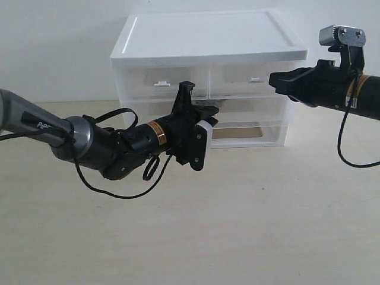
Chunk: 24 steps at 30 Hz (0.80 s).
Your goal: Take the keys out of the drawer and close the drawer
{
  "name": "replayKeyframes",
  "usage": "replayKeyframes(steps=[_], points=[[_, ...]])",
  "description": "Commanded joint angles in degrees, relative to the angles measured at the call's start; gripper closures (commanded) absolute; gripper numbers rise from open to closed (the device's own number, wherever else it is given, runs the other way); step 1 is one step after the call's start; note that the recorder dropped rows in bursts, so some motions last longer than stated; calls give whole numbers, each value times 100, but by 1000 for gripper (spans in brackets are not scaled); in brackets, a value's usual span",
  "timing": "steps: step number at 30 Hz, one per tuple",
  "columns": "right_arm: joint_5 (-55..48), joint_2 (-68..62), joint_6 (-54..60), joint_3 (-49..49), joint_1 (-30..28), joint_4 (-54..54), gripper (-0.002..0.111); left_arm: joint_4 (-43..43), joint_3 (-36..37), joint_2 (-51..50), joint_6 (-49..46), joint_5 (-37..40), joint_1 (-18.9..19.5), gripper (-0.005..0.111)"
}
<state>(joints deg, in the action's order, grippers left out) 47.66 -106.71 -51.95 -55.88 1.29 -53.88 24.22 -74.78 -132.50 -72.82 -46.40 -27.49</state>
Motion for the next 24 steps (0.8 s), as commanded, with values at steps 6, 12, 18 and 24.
replayKeyframes(steps=[6,12,18,24], points=[[-84,2,46,-24,-10,-45,108,-2095,-192,18,-95,332,102,102],[-120,2,87,-24,-10,-45,108,-2330,95,122,-343,469,80,102],[-120,2,100,-24,-10,-45,108,-2335,634,457,-527,402,-54,102],[-120,2,100,-24,-10,-45,108,-2335,846,614,-778,412,-184,102]])
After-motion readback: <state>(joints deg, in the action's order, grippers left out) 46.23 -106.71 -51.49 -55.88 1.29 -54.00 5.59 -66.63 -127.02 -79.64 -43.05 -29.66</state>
